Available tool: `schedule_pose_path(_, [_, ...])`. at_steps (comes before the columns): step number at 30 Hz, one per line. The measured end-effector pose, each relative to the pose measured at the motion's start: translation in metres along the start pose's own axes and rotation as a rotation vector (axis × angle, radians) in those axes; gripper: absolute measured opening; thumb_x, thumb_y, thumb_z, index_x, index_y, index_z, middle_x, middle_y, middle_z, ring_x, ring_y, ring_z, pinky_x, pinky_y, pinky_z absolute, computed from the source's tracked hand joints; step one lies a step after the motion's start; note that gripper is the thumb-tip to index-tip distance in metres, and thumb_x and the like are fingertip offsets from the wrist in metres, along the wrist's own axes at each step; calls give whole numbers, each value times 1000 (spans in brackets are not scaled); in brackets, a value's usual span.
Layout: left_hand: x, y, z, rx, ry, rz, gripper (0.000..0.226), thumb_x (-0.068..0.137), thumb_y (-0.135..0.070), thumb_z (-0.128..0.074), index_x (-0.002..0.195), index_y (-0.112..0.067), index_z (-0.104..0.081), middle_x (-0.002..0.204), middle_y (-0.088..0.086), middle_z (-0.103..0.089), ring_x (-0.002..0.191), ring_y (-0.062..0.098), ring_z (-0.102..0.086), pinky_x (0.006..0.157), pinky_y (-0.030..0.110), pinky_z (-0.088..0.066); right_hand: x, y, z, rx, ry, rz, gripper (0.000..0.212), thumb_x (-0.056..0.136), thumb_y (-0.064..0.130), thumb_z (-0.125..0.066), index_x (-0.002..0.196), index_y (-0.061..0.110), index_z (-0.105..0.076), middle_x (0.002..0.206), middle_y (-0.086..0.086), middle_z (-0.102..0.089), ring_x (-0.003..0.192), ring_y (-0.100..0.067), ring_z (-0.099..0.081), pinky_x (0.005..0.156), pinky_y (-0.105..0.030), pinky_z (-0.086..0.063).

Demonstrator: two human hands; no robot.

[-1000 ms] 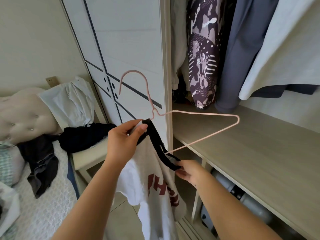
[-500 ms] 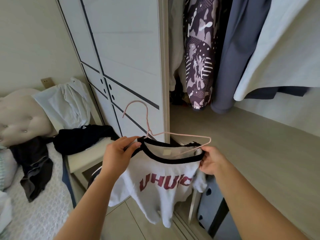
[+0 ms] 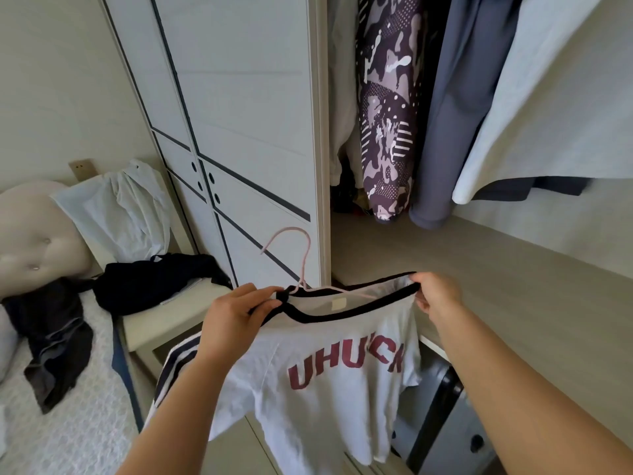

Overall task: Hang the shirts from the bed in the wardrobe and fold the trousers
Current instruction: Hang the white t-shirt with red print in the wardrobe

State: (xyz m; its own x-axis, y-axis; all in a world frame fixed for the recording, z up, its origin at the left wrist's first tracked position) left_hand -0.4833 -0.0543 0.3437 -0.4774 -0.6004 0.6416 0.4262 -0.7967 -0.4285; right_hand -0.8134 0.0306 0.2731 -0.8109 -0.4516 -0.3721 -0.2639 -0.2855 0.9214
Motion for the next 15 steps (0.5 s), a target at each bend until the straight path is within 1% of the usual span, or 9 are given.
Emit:
schedule_pose_path(2, [2, -4, -2, 21, -3, 12, 21, 81, -6, -72, 99, -15, -75, 62, -3, -54, 49, 14, -47, 44, 21, -36, -7, 17, 0, -277, -60, 290, 25, 78, 17, -63, 56, 18, -53, 58, -2, -52, 63, -25, -52, 59, -29, -37])
schedule_pose_path(3, [4, -5, -3, 23, -19, 36, 19, 82, -8, -71, 99, -15, -76, 62, -4, -54, 48, 13, -46, 45, 18, -33, -14, 25, -1, -370, -80, 407, 23, 78, 19, -64, 56, 19, -55, 59, 1, -55, 64, -23, -53, 56, -28, -37])
schedule_pose_path(5, [8, -6, -5, 17, -64, 93, 16, 83, -10, -70, 97, -15, -76, 62, -2, -55, 50, 15, -47, 45, 20, -34, -27, 38, -6, -482, -71, 606, 20, 78, 19, -65, 60, 21, -56, 66, 2, -59, 66, -19, -53, 53, -25, -35])
schedule_pose_path(6, [9, -6, -6, 10, -80, 110, 14, 84, -11, -70, 96, -16, -76, 62, -1, -56, 51, 16, -49, 45, 24, -37, -33, 43, -10, -519, -42, 695, 20, 78, 17, -66, 62, 23, -56, 73, 1, -59, 71, -19, -53, 55, -25, -35])
schedule_pose_path(7, [10, -7, -7, 3, -90, 120, 13, 85, -11, -69, 95, -16, -76, 62, -1, -56, 53, 17, -50, 46, 26, -38, -38, 45, -13, -539, -11, 771, 19, 78, 14, -67, 64, 22, -56, 79, 1, -57, 77, -20, -52, 60, -27, -35])
schedule_pose_path(9, [11, -7, -10, -14, -110, 164, 12, 86, -14, -68, 94, -18, -76, 63, -4, -57, 56, 14, -51, 47, 26, -39, -47, 47, -18, -536, 35, 880, 17, 79, 11, -68, 68, 18, -57, 86, 0, -57, 86, -22, -53, 69, -29, -39])
schedule_pose_path(11, [13, -5, -14, -55, -123, 241, 11, 87, -20, -66, 93, -20, -76, 64, -5, -59, 59, 12, -53, 49, 28, -41, -52, 45, -20, -495, 66, 916, 15, 80, 11, -68, 71, 15, -58, 89, 0, -62, 90, -22, -56, 73, -29, -42])
schedule_pose_path(13, [15, -6, -17, -70, -128, 277, 11, 88, -23, -65, 92, -22, -76, 64, -7, -58, 60, 10, -53, 49, 28, -41, -58, 46, -22, -483, 78, 915, 15, 83, 15, -67, 72, 15, -57, 93, -3, -66, 91, -22, -59, 73, -29, -44])
schedule_pose_path(15, [18, -7, -20, -22, -128, 268, 12, 88, -24, -65, 93, -20, -76, 62, -7, -54, 58, 11, -51, 47, 23, -36, -65, 49, -24, -549, 34, 981, 17, 83, 17, -67, 70, 12, -57, 95, -9, -67, 88, -27, -61, 70, -33, -49])
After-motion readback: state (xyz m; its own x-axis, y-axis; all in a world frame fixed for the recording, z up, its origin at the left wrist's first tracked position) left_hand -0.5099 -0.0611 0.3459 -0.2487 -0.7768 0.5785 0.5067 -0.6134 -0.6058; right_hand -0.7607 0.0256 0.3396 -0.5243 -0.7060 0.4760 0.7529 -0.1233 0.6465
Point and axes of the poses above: each hand's wrist, its own x-axis towards the middle knuckle, its own z-axis out of the back of the hand, y = z × x, the point moved 5 cm from there along x, towards the middle knuckle
